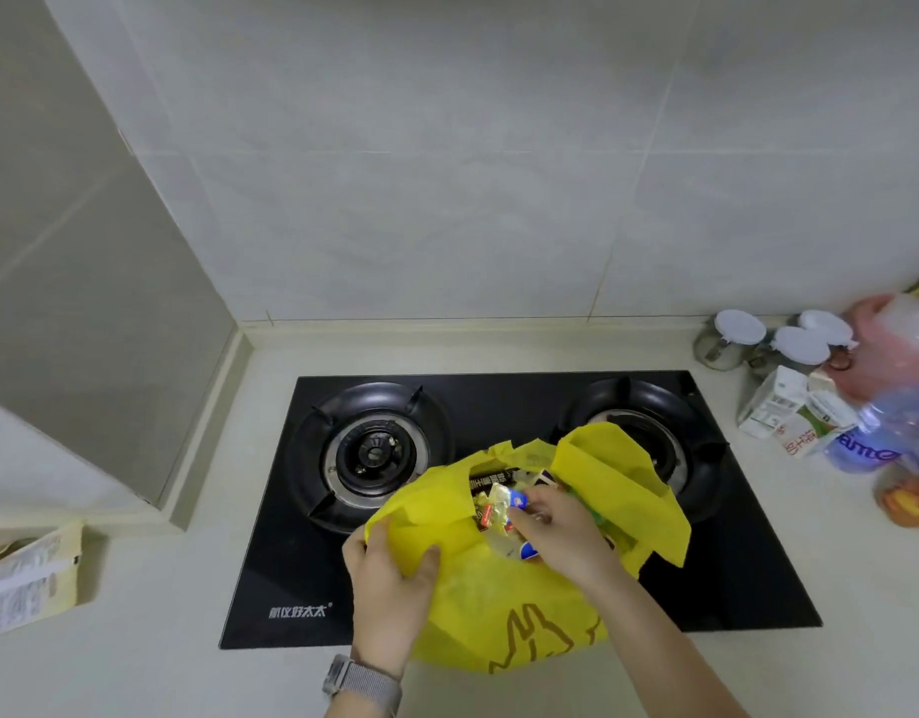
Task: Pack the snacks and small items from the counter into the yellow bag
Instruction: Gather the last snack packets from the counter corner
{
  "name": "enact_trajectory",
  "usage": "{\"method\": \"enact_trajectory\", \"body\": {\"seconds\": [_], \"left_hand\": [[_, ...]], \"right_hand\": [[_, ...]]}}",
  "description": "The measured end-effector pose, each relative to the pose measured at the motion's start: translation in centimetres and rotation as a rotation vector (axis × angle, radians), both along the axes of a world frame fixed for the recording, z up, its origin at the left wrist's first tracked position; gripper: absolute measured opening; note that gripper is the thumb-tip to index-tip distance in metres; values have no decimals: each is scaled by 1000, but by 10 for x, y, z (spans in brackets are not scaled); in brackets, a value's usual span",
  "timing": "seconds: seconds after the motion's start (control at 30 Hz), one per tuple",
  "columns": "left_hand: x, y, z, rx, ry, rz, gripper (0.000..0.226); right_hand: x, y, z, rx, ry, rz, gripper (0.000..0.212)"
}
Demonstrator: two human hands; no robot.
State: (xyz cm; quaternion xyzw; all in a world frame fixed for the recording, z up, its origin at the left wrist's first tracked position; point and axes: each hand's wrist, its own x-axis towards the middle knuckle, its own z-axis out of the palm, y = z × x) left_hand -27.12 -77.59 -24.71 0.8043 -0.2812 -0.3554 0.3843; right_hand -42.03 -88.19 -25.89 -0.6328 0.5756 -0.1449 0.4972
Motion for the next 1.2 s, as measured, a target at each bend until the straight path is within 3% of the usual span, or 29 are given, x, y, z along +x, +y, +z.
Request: {"method": "enact_trajectory", "body": {"seconds": [0.37, 0.57, 0.73, 0.93, 1.07, 1.2], "left_hand": [[32, 3, 4, -81, 53, -131, 54], [39, 0, 5, -51, 89, -194, 72], [39, -1, 10, -46, 113, -235, 73], [41, -1, 11, -42, 108, -253, 68], [43, 3, 8, -35, 84, -247, 66], [48, 10, 5, -70, 70, -231, 51]], "right_hand": [[38, -2, -30, -209, 182, 99, 15], [38, -5, -32, -379, 299, 65, 20], [39, -1, -36, -417, 486, 149, 44], [40, 11, -41, -503, 766, 234, 38], [37, 12, -39, -496, 741, 264, 42], [36, 15, -30, -539, 619, 199, 44]]}}
